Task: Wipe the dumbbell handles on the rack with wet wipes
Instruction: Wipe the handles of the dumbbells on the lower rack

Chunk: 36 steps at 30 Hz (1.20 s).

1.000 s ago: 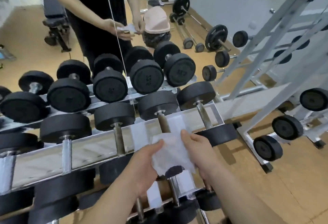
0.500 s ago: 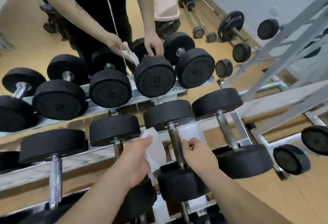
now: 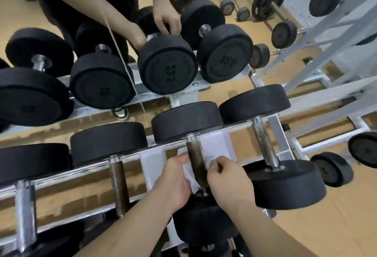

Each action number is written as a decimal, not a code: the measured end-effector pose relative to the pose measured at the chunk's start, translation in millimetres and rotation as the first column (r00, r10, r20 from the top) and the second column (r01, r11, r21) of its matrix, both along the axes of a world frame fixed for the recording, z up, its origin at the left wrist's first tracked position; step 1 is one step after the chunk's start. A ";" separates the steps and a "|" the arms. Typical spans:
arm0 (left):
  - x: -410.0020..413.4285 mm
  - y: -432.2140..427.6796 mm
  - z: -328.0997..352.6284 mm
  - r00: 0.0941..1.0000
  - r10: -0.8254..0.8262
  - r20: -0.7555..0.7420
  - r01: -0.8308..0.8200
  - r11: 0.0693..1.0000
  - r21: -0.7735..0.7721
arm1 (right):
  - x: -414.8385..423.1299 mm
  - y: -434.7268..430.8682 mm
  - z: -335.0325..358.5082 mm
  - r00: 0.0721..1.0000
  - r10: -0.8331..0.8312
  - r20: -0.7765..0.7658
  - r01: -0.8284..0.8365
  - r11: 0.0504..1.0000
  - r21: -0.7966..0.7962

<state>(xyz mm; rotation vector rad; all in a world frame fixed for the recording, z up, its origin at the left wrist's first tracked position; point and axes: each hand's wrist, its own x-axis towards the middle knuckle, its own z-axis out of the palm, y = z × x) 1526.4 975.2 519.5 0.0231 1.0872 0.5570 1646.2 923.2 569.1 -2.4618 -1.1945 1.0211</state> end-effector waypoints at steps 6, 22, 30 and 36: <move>5.5 16.8 6.5 0.993 0.118 0.023 -0.118 0.992 0.031 | -2.1 1.6 4.1 1.000 -0.002 -0.015 0.002 1.000 -0.023; -2.3 10.2 26.3 0.969 -0.035 -0.245 0.050 0.997 0.053 | -5.0 1.9 12.0 0.998 -0.026 -0.058 0.025 0.999 -0.029; -4.2 -5.6 27.6 0.870 -0.250 -0.424 0.304 0.951 0.062 | -2.5 0.3 11.3 0.997 -0.003 -0.073 -0.002 0.998 -0.067; 2.8 0.3 29.2 0.852 -0.195 -0.486 0.289 0.949 0.126 | -2.0 -0.2 14.2 0.996 0.005 -0.086 -0.013 0.996 -0.093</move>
